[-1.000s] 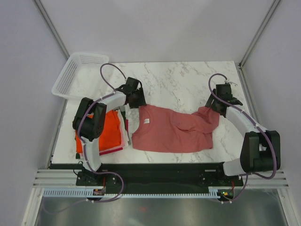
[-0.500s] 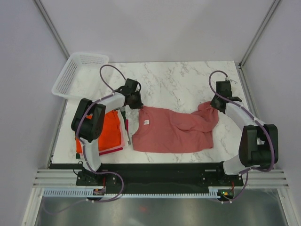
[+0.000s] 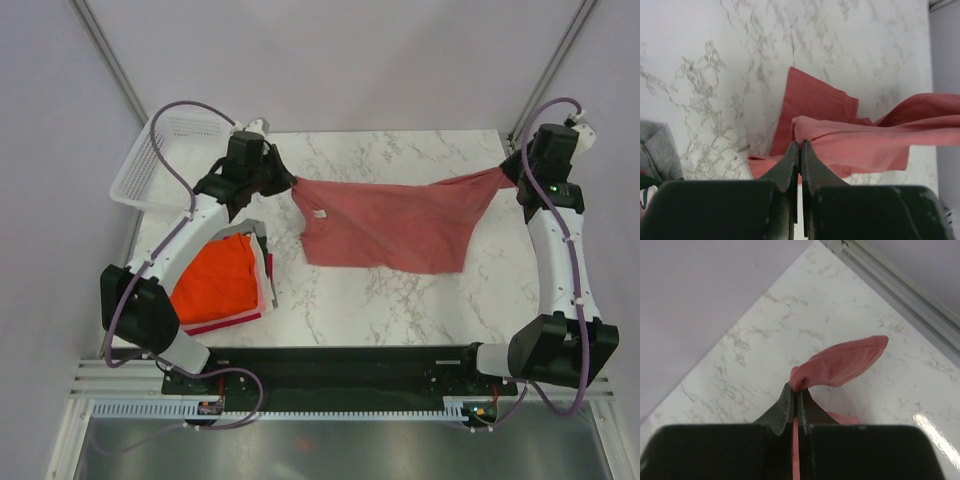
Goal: Fold and stack the t-shirts
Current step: Flatten the tshirt out
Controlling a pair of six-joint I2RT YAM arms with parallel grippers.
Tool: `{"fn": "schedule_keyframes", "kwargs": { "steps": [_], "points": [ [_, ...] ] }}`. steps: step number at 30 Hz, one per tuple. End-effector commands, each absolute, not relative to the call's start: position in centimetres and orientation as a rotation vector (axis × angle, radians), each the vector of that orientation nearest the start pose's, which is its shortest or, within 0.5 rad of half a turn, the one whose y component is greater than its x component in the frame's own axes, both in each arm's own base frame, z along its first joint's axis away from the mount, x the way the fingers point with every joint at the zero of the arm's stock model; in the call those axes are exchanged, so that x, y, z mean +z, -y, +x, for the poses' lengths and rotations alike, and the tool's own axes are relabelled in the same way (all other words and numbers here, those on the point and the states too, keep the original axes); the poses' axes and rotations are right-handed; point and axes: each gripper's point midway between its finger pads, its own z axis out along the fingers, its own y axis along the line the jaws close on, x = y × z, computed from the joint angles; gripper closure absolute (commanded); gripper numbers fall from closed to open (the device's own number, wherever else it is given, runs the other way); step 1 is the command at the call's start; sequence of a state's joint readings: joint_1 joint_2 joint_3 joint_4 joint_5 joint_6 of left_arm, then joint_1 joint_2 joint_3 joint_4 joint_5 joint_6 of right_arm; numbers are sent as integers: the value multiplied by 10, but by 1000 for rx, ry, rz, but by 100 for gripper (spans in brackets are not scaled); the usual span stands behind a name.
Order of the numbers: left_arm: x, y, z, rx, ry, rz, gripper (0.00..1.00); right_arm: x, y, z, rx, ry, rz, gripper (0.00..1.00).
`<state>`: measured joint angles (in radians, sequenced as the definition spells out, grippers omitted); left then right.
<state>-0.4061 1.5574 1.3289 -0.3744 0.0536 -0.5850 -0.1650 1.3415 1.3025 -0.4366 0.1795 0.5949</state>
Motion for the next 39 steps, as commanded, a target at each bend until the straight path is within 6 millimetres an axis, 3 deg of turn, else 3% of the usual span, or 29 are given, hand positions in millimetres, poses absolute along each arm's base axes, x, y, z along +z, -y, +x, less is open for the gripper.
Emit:
{"fn": "schedule_keyframes", "kwargs": {
  "steps": [1,4,7,9,10,12,13,15,16,17,19,23,27,29,32,33,36,37,39],
  "points": [
    [297,187,407,-620,-2061,-216,98,350,96,400,180,-1678,889,100],
    [351,191,398,-687,-1969,-171,98,384,96,397,257,-1625,859,100],
    [404,195,378,-780,-1869,-112,98,419,84,380,312,-1555,809,100],
    [421,196,364,-823,-1835,-82,98,435,78,369,321,-1529,767,100],
    [440,193,349,-837,-1786,-51,98,451,74,355,319,-1491,739,100],
    [457,192,330,-858,-1737,-8,98,476,70,333,289,-1424,679,100],
    [473,186,314,-870,-1691,4,98,499,66,307,276,-1346,650,100],
    [490,181,296,-888,-1639,26,98,523,66,278,231,-1258,625,100],
    [497,179,288,-898,-1618,29,98,539,64,255,210,-1195,612,100],
    [511,174,273,-913,-1574,38,98,546,62,243,196,-1166,604,100],
    [522,171,260,-939,-1539,43,98,559,61,217,168,-1106,594,100],
    [536,169,244,-971,-1506,52,98,567,58,201,166,-1065,587,100],
    [538,167,252,-945,-1517,30,98,570,57,215,192,-1086,582,100],
    [530,172,264,-939,-1546,29,98,562,57,238,227,-1134,589,100],
    [505,189,300,-943,-1628,28,98,529,64,287,285,-1245,646,100],
    [486,198,320,-947,-1682,21,98,510,63,313,323,-1313,654,100],
    [456,202,362,-914,-1743,-45,98,456,69,367,402,-1419,725,100],
    [427,207,389,-901,-1810,-76,98,440,72,381,413,-1447,747,100],
    [405,206,424,-897,-1832,-133,98,416,75,408,449,-1485,792,100]
  ]
}}
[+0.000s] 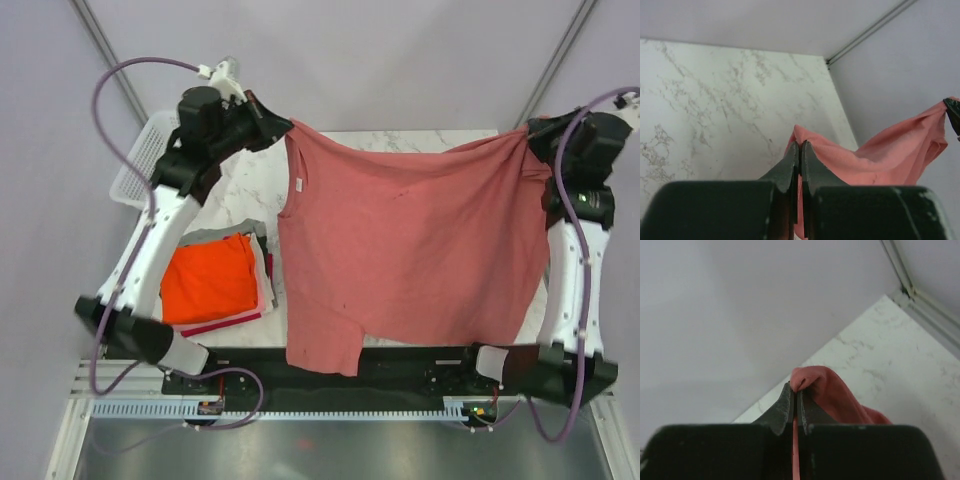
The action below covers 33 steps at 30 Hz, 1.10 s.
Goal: Fold and stack the t-shirts
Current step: Flatten the tshirt out
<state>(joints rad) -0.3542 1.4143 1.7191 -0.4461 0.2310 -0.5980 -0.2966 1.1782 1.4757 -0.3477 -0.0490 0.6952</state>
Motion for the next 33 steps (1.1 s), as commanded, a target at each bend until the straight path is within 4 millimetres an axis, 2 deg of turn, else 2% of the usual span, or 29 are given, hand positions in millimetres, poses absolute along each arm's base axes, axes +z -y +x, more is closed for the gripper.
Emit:
{"fn": "schedule_keyframes", "kwargs": {
  "steps": [1,3,4,5,6,7,8,9,10,11,12,13,14,16,17,18,19,20,21,22,23,24,25,26,27,28,29,31,33],
  "points": [
    [367,211,455,-883,-1900,-176,98,390,80,434,462,-1523,829,100],
    [345,205,492,-896,-1922,-246,98,348,81,473,502,-1580,896,100],
    [336,204,510,-894,-1916,-266,98,342,81,488,512,-1566,899,100],
    [291,198,539,-859,-1979,-327,98,344,81,504,515,-1551,899,100],
    [280,195,554,-856,-1980,-359,98,337,73,520,522,-1560,898,100],
    [287,193,572,-864,-1939,-370,98,305,75,546,506,-1602,930,100],
    [274,183,590,-854,-1936,-404,98,327,77,564,495,-1552,906,100],
    [260,183,615,-859,-1925,-439,98,295,70,591,493,-1604,912,97],
    [249,181,630,-855,-1922,-455,98,294,68,606,499,-1605,888,70],
    [247,177,642,-863,-1911,-458,98,326,64,622,529,-1559,837,44],
    [243,180,658,-878,-1896,-445,90,301,62,639,524,-1599,851,27],
    [244,177,662,-878,-1895,-449,68,302,61,643,515,-1607,848,5],
    [242,174,662,-861,-1910,-461,33,312,59,646,516,-1590,833,2],
    [255,166,652,-784,-1899,-456,22,312,57,640,509,-1594,841,2],
    [260,160,647,-713,-1883,-488,5,292,56,633,501,-1637,861,2],
    [240,157,636,-654,-1933,-487,0,306,54,620,501,-1625,854,2],
    [272,156,621,-639,-1892,-463,0,303,53,611,494,-1637,857,2],
    [274,158,611,-617,-1898,-453,0,270,49,596,469,-1708,877,2],
    [258,159,599,-593,-1944,-440,0,291,50,577,451,-1673,869,2],
    [286,158,583,-604,-1910,-421,0,286,49,566,445,-1684,870,2],
    [288,162,572,-598,-1919,-404,0,257,47,549,421,-1745,892,2],
    [277,160,557,-581,-1961,-409,0,273,45,532,421,-1725,868,2],
    [279,160,547,-580,-1965,-405,0,271,43,521,419,-1739,860,2],
    [303,160,529,-601,-1932,-385,0,249,41,506,402,-1788,872,2],
    [285,160,516,-596,-1977,-391,0,262,39,491,398,-1775,843,2],
    [283,158,507,-604,-1990,-398,0,241,37,476,382,-1828,853,2],
    [282,158,489,-626,-2010,-391,0,251,35,463,385,-1811,837,2],
    [276,157,474,-635,-2038,-383,0,227,34,439,360,-1866,849,2],
    [267,150,453,-618,-2064,-398,0,231,35,419,345,-1859,844,2]
  ]
}}
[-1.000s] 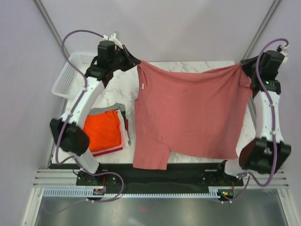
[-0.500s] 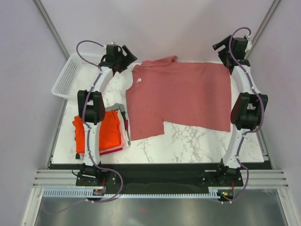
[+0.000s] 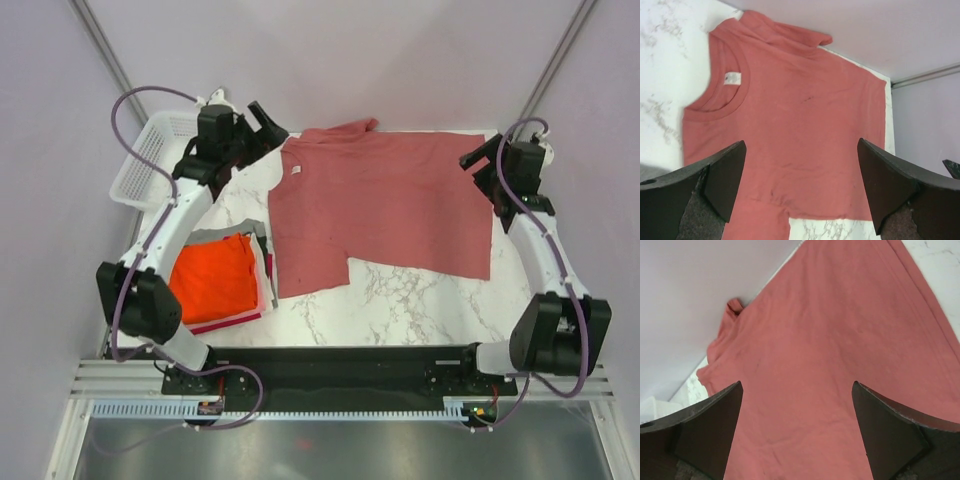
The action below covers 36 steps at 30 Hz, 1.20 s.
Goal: Fold and stack the t-shirts
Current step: Flatten the tshirt out
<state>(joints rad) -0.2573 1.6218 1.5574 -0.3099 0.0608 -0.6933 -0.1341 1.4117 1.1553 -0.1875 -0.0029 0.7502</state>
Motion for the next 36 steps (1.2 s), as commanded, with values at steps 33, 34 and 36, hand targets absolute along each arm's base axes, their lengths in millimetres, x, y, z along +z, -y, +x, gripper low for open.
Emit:
{"fn": "schedule_keyframes", "kwargs": {
  "steps": [33,34,36],
  "points": [
    [206,192,315,-660,-2328,-196,6,162,55,295,159,-2071,981,3],
    [206,201,303,-653,-2343,-158,9,160,56,293,147,-2075,988,3],
    [195,193,292,-527,-2381,-175,9,155,68,281,57,-2067,1089,7]
  ]
}}
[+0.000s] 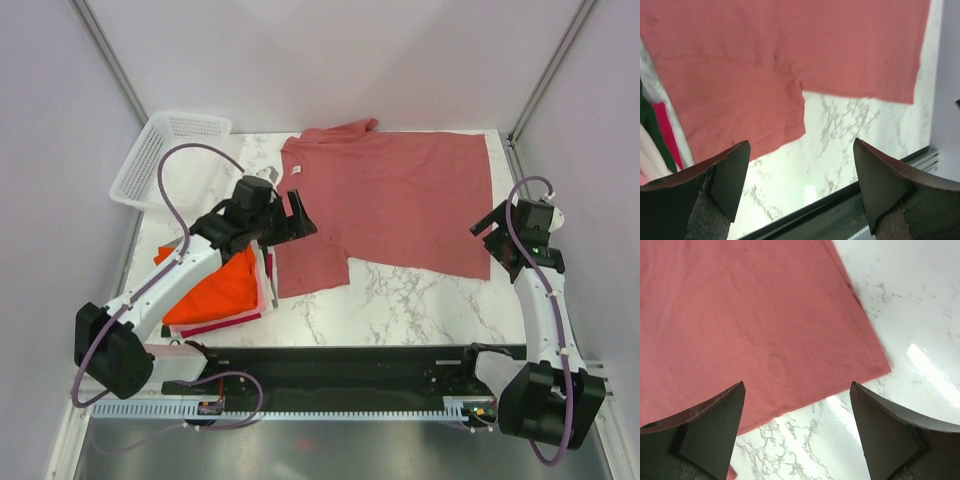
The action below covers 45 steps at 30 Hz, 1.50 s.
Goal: Fold and stack the t-shirts
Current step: Flatten the tshirt out, then fold the tshirt
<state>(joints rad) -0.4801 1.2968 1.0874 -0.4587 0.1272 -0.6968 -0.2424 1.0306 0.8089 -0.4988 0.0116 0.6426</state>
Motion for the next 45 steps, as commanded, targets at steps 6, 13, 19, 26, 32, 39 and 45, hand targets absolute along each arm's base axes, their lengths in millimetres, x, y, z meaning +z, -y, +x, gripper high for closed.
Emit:
{"fn": "schedule_keyframes", "kwargs": {
  "steps": [6,13,19,26,32,39,45],
  "points": [
    [163,194,252,-395,-2497,-140,10,142,80,247,-111,-2131,1198,11],
    [113,195,235,-285,-2639,-120,22,123,75,234,-115,-2167,1206,12],
    [86,192,226,-121,-2636,-131,23,107,73,231,-124,-2218,1198,11],
    [63,193,204,-95,-2669,-77,23,106,74,232,-109,-2165,1198,10],
    [59,192,199,-140,-2660,-89,23,94,76,234,-107,-2177,1226,10],
    [78,187,203,-205,-2561,-129,21,83,79,236,-109,-2203,1238,11],
    [84,187,208,-227,-2514,-99,20,73,87,228,-143,-2215,1301,18]
  ]
}}
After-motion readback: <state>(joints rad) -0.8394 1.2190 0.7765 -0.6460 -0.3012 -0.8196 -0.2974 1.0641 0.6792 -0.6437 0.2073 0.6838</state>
